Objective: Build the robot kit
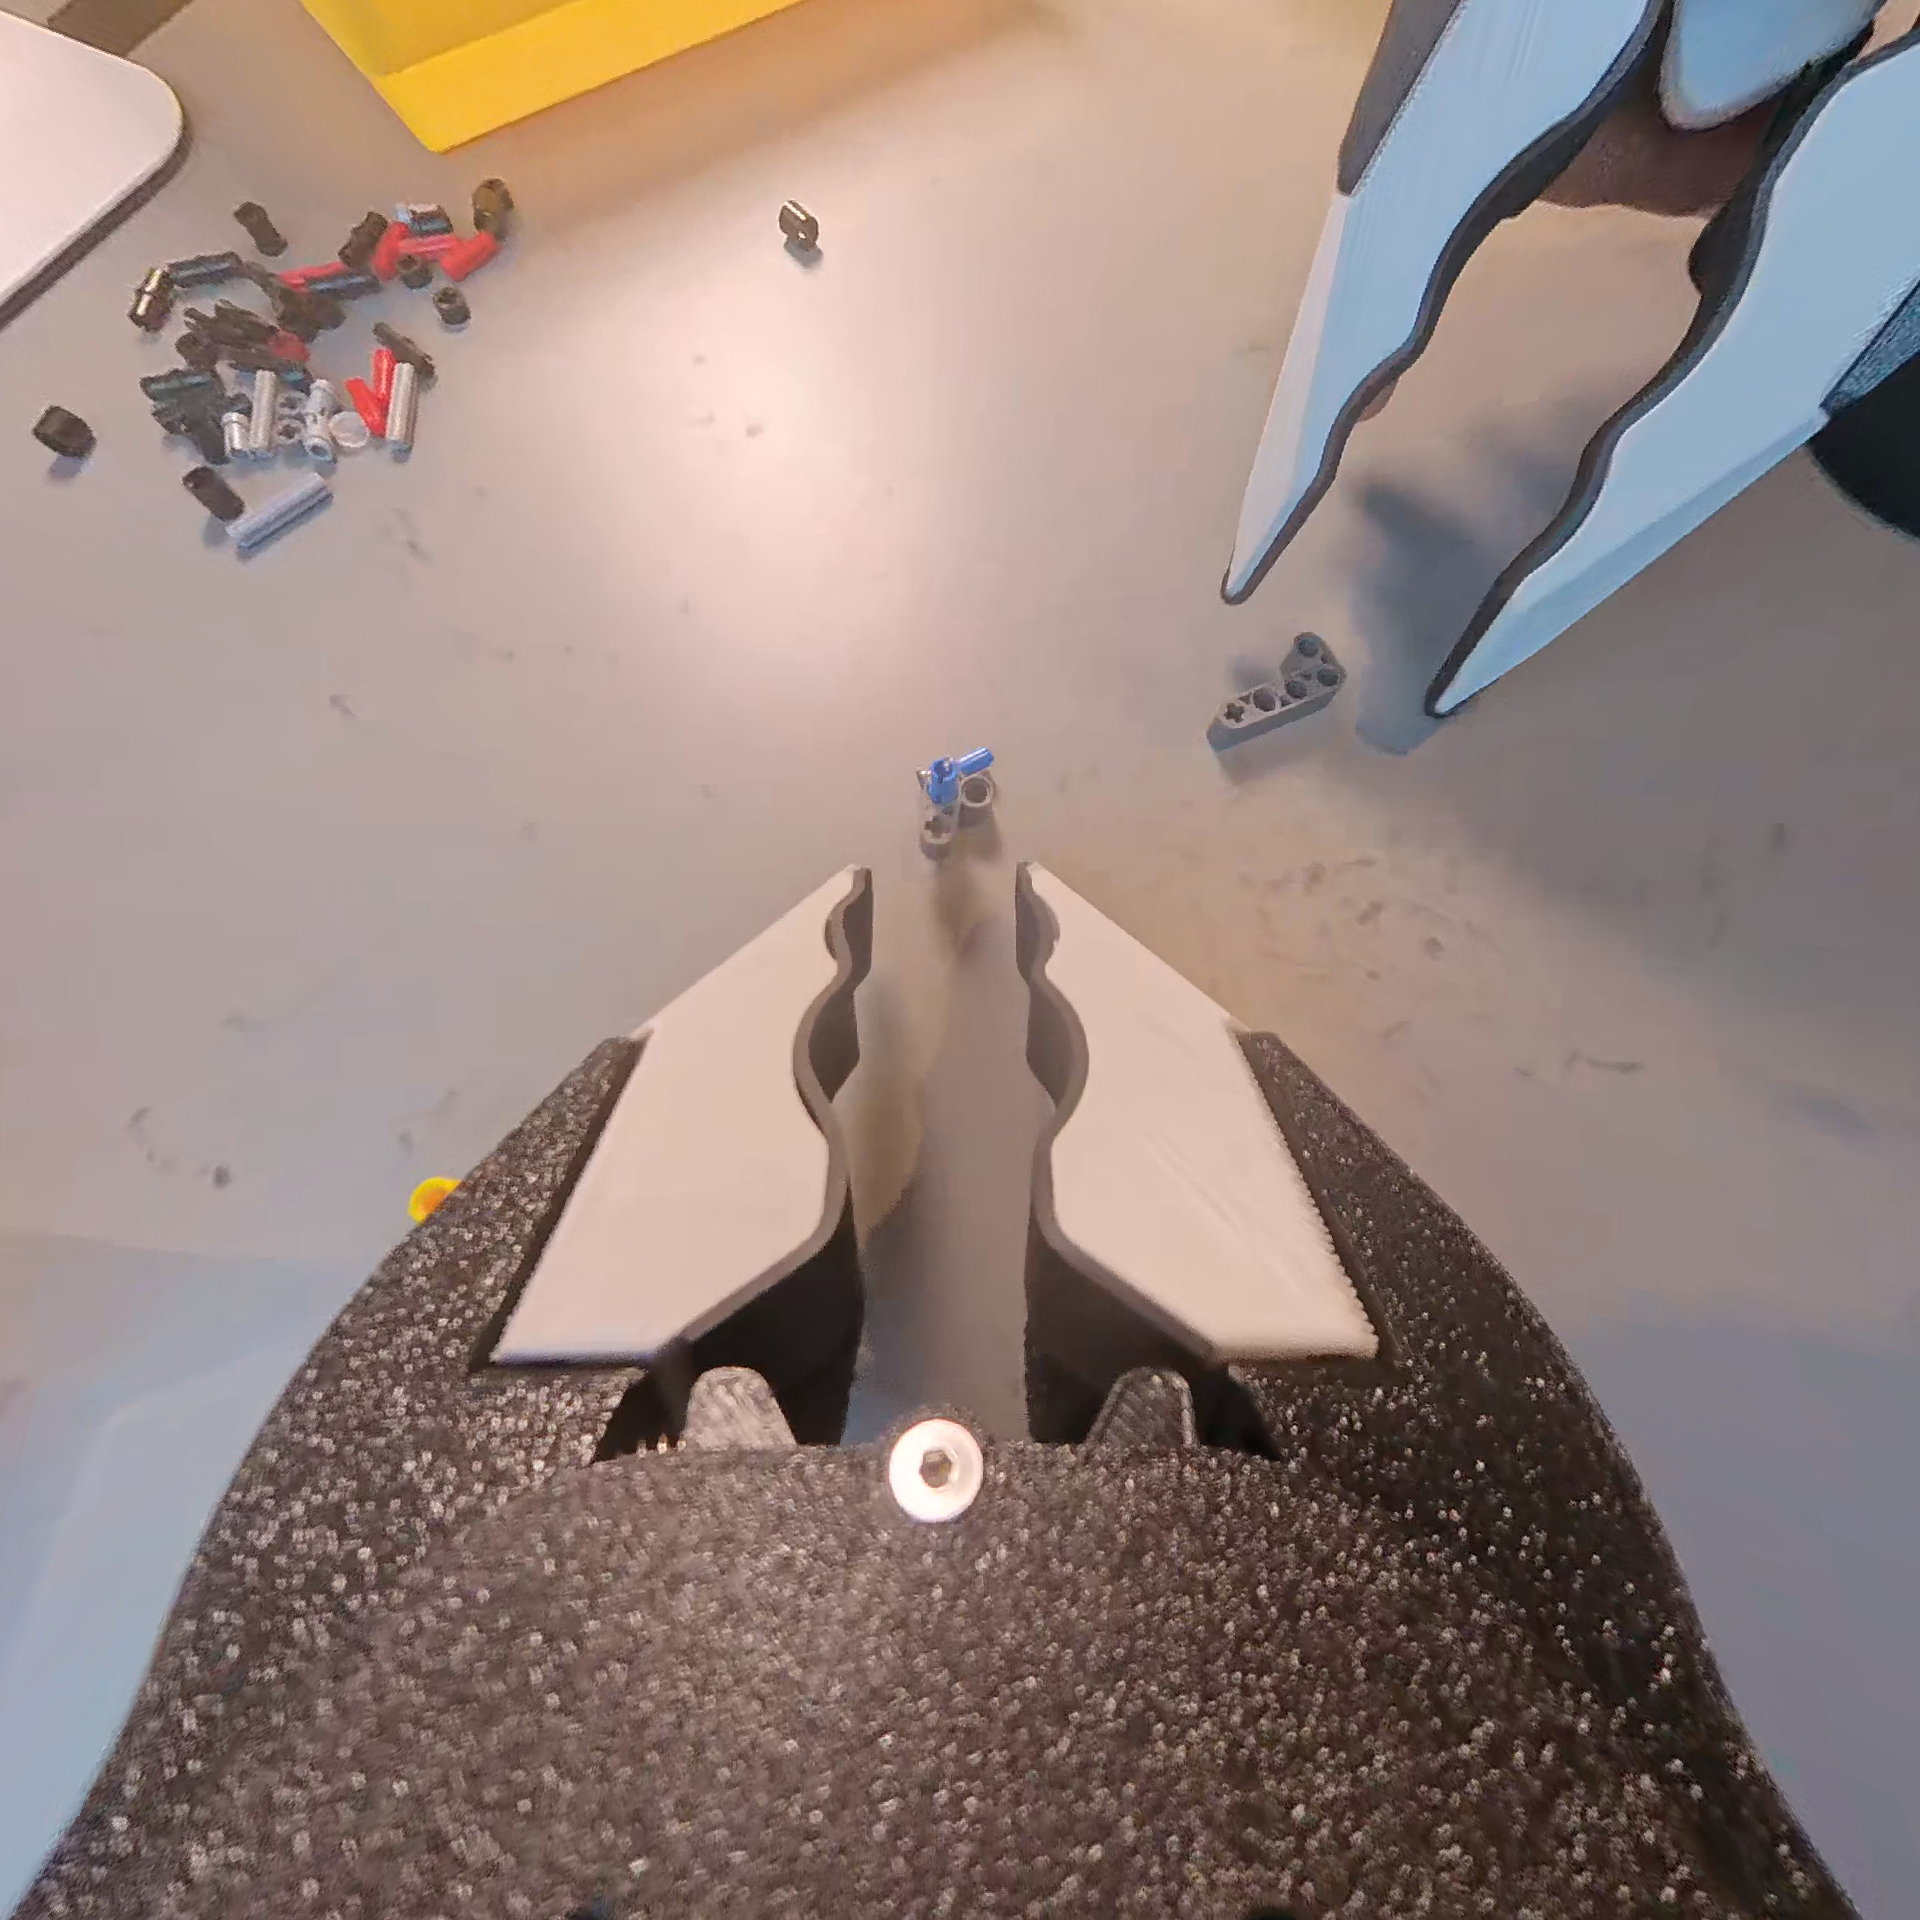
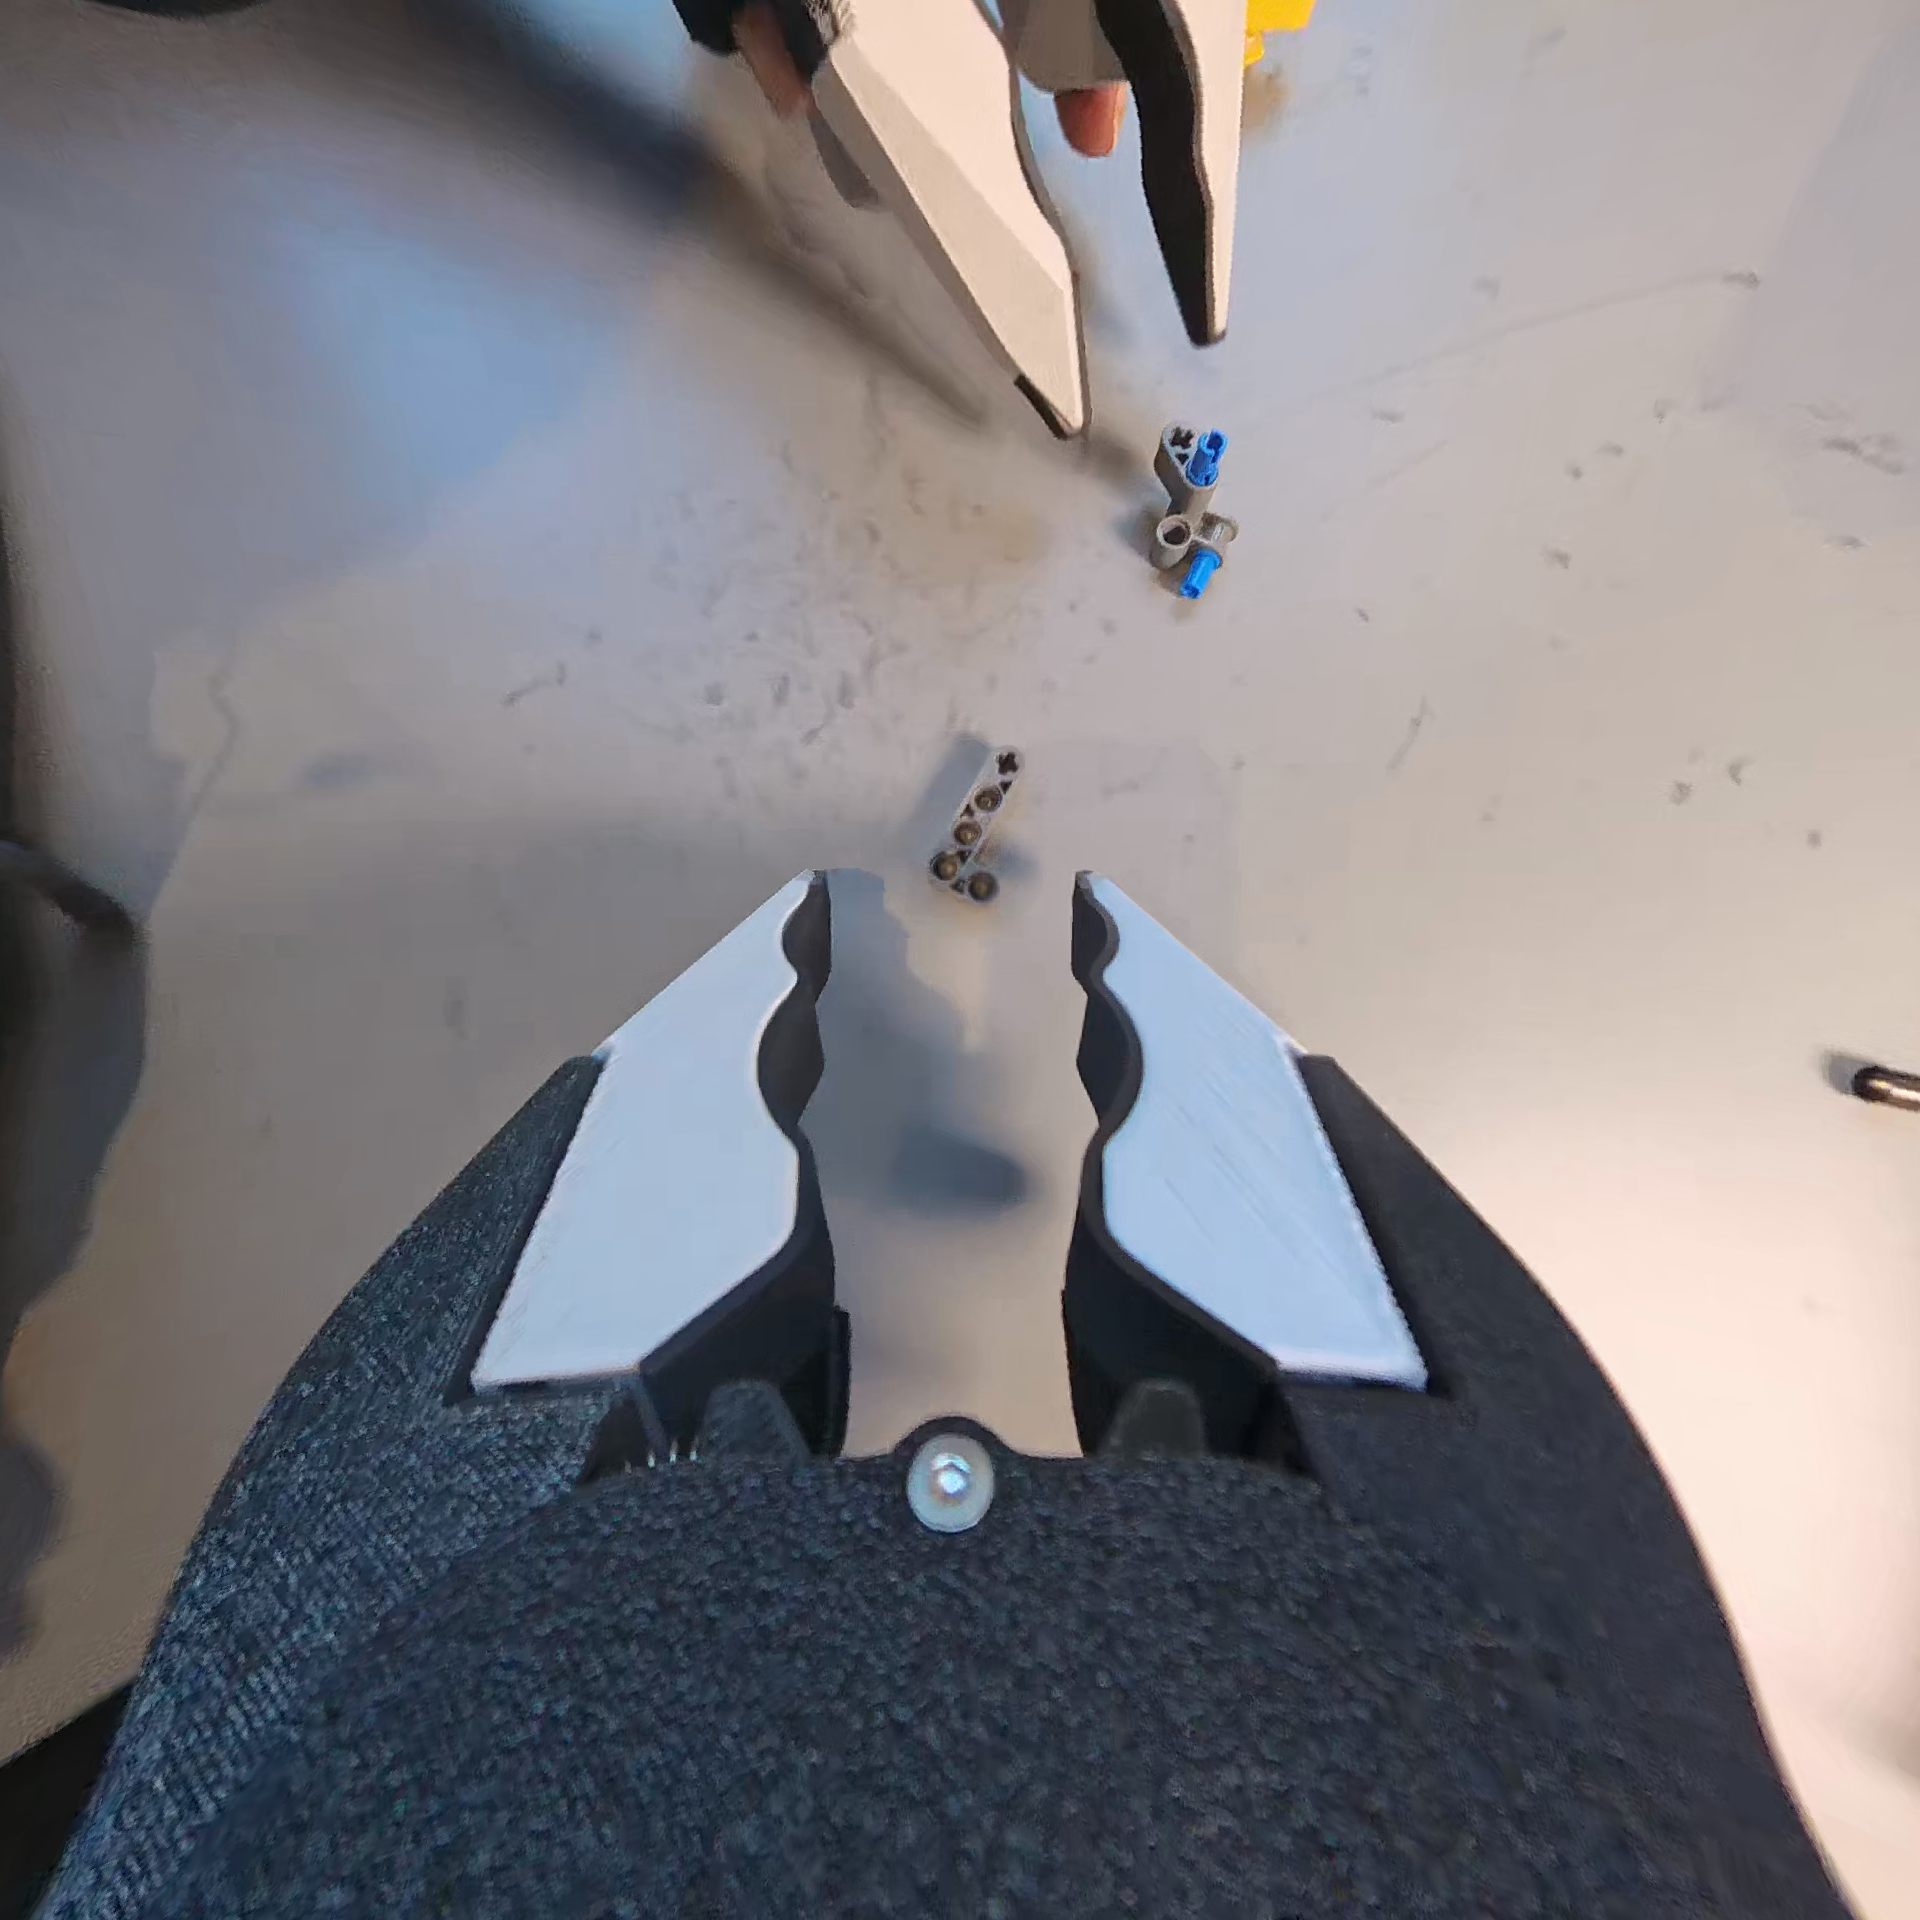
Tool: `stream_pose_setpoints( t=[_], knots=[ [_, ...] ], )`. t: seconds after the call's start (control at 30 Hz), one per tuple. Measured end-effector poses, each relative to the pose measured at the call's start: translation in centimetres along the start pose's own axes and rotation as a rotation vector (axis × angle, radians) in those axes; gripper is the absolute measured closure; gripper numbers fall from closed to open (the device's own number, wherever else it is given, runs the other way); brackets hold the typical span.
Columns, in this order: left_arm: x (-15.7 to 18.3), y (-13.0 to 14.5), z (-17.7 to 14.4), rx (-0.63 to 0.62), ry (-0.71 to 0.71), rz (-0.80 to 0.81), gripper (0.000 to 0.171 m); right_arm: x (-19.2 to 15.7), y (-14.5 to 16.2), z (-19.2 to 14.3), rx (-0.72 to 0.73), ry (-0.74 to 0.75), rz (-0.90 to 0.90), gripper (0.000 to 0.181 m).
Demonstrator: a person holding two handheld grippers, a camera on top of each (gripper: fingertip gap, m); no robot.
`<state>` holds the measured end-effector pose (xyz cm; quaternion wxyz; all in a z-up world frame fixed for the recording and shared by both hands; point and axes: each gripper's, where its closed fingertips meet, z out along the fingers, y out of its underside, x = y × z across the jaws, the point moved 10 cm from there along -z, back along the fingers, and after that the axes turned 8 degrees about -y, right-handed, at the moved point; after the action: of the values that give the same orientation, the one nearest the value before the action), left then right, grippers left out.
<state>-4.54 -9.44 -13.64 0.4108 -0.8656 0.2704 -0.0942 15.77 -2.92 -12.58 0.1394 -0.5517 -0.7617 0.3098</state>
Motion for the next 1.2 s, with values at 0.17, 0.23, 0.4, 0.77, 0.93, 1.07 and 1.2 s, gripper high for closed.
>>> stream_pose_setpoints(
  t=[0.17, 0.23, 0.4, 0.77, 0.93, 1.07, 1.2],
  knots=[
    [0.4, -0.6, 1.5, -0.005, -0.029, 0.062, 0.157, 0.5, -1.1, 1.3, -0.031, -0.025, -0.072, 0.160],
    [0.6, -0.7, 1.8, -0.006, -0.026, 0.089, 0.165, 0.4, -1.6, 1.7, -0.031, -0.050, -0.120, 0.168],
    [1.0, -0.6, 1.8, 0.005, 0.021, 0.123, 0.165, -0.6, -2.7, 2.1, -0.025, -0.163, -0.282, 0.180],
    [1.8, -0.5, 1.6, 0.001, 0.101, 0.142, 0.164, -0.6, -3.6, 2.7, 0.034, -0.206, -0.314, 0.170],
    [1.7, -0.8, 1.8, 0.005, 0.101, 0.146, 0.161, 0.1, -2.5, 0.7, 0.055, -0.151, -0.261, 0.159],
    [1.6, -0.9, 1.6, 0.006, 0.095, 0.155, 0.155, 0.5, -0.9, 0.3, 0.042, -0.128, -0.193, 0.152],
    [1.4, -1.0, 0.3, 0.022, 0.089, 0.160, 0.146, 0.2, -0.1, 0.7, 0.032, -0.125, -0.171, 0.148]
  ],
)
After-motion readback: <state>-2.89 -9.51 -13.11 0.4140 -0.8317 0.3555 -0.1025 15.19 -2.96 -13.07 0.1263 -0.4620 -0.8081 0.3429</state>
